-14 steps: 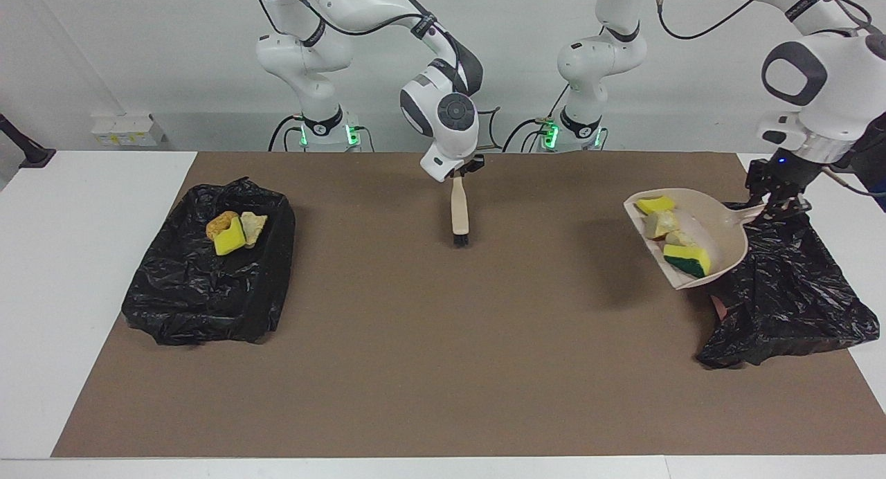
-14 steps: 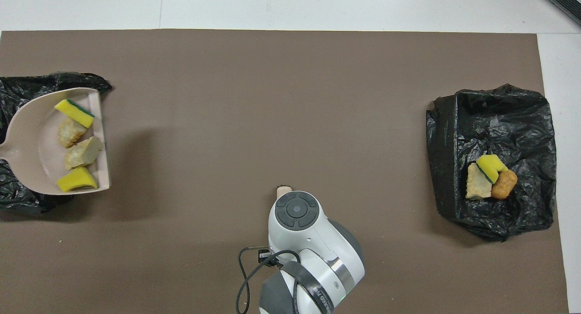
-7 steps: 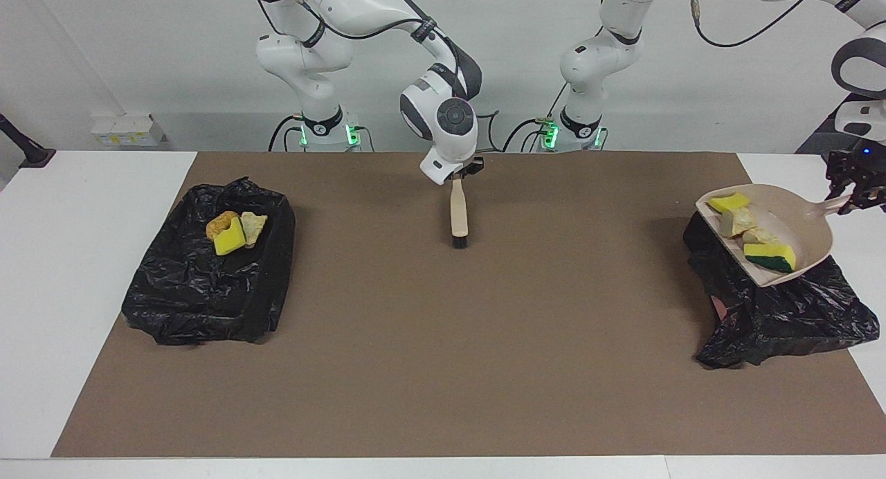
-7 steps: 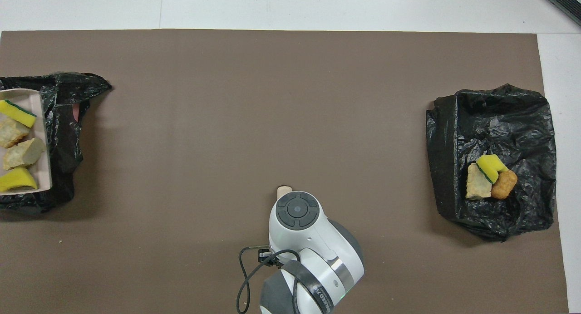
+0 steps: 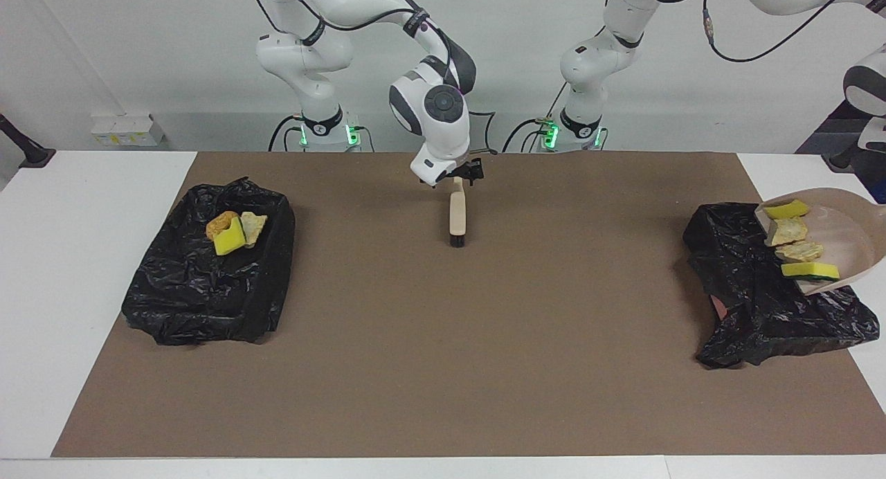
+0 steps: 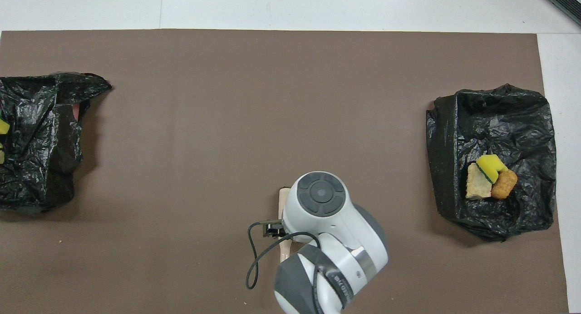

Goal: Sweep and dump trash in bin
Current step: 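Set the brush down at table center with the right gripper and withdraw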

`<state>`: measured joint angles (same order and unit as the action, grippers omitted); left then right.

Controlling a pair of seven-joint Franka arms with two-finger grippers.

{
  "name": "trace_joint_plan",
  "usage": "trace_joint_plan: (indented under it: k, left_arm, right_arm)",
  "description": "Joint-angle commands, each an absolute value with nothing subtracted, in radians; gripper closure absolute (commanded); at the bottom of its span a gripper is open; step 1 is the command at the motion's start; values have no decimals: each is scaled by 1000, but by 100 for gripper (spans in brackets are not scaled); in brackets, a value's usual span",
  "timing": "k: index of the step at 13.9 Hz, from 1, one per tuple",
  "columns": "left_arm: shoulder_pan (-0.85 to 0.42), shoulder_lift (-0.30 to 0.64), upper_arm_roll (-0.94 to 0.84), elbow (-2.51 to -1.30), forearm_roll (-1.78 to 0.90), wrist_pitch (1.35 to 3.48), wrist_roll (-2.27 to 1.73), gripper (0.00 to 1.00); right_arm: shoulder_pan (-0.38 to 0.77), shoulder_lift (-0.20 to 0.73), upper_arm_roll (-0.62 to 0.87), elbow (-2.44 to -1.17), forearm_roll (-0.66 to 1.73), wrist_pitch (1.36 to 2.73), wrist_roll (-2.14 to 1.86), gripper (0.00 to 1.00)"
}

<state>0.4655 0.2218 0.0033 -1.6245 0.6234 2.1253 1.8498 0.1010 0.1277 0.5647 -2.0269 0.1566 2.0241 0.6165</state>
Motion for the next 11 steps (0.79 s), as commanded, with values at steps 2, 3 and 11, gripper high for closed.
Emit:
trace_joint_plan:
  k: [2,3,11]
  left_arm:
    - [439,137,-2,-1756,868,2137,1656,100]
    - [407,135,-2,-1756,906,2132,1640,100]
    - [328,109,-14,-1645,1054,1956,1583,100]
  right_arm:
    - [94,45,375,-1994,121,2022,450,0]
    - [101,40,312,-1981,60,2017,386,0]
    - [134,8,-69,-1725,-15,1751,-3,0]
